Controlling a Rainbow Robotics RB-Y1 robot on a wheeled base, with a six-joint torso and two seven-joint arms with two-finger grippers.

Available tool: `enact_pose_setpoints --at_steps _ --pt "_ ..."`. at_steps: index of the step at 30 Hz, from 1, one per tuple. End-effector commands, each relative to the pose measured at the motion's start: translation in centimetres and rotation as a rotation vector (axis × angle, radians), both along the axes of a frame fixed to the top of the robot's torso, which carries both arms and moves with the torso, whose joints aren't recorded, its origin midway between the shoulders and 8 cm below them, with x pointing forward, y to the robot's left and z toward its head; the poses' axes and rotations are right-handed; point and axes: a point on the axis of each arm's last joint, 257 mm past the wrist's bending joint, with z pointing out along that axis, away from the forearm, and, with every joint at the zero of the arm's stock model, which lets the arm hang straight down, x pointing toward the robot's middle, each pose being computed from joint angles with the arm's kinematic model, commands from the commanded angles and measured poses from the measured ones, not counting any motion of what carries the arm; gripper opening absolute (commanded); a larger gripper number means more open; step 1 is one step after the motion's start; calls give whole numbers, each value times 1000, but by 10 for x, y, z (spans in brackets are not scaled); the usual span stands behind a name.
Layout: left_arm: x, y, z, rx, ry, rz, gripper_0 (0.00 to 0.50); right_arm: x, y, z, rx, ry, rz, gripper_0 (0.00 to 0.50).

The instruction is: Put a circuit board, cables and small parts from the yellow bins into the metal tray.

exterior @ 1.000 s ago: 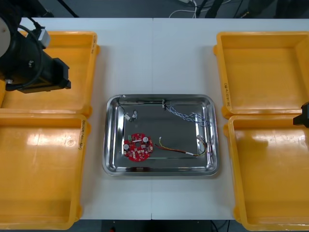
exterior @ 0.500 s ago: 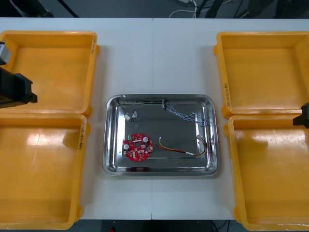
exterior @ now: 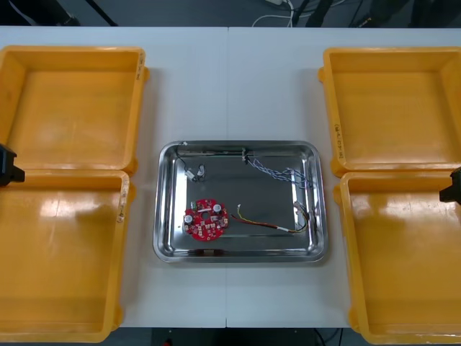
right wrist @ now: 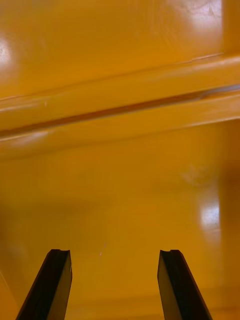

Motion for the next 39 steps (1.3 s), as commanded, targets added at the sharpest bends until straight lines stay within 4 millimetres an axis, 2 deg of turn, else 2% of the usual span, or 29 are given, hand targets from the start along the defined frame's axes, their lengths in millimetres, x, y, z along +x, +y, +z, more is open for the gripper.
enact_pose_setpoints --at_steps 1,16,39 --pt "-13 21 8 95 1 -71 500 -5 3 7 -25 -12 67 500" --pt "-25 7 -8 64 -3 -114 500 -7 3 7 -22 -6 64 500" --pt "-27 -2 -1 61 -25 -139 500 -7 3 7 -22 -6 64 500"
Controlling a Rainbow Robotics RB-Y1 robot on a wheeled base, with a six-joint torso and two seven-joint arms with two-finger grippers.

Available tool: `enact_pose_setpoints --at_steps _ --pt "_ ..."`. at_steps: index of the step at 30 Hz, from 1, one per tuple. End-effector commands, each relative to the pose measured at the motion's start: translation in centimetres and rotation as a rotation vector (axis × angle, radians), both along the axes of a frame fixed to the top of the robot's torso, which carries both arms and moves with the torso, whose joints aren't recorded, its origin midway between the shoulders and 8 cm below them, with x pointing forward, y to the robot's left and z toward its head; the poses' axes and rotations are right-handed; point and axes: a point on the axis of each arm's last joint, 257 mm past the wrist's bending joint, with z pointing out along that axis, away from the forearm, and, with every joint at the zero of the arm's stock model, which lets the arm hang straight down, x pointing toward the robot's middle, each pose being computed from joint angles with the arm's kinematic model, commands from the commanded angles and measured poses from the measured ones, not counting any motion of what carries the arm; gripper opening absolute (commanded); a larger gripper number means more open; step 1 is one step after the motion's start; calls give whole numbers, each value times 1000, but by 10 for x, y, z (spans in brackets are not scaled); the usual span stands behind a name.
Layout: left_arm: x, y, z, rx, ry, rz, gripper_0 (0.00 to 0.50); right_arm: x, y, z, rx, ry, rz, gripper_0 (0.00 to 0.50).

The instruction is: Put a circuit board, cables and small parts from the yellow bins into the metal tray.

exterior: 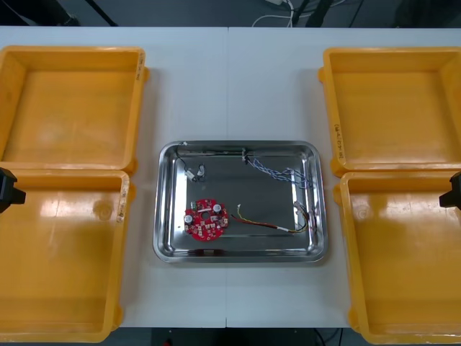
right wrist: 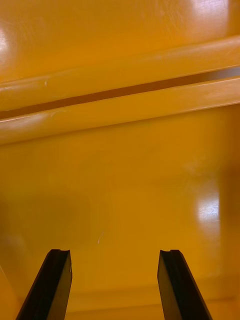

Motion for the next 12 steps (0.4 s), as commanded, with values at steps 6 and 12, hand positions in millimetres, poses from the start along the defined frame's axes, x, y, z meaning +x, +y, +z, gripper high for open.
enact_pose_setpoints --at_steps 6,12 --pt "-4 7 17 45 -39 -65 500 0 0 9 -17 -22 52 500" --pt "-7 6 17 47 -27 -68 500 0 0 9 -17 -22 52 500"
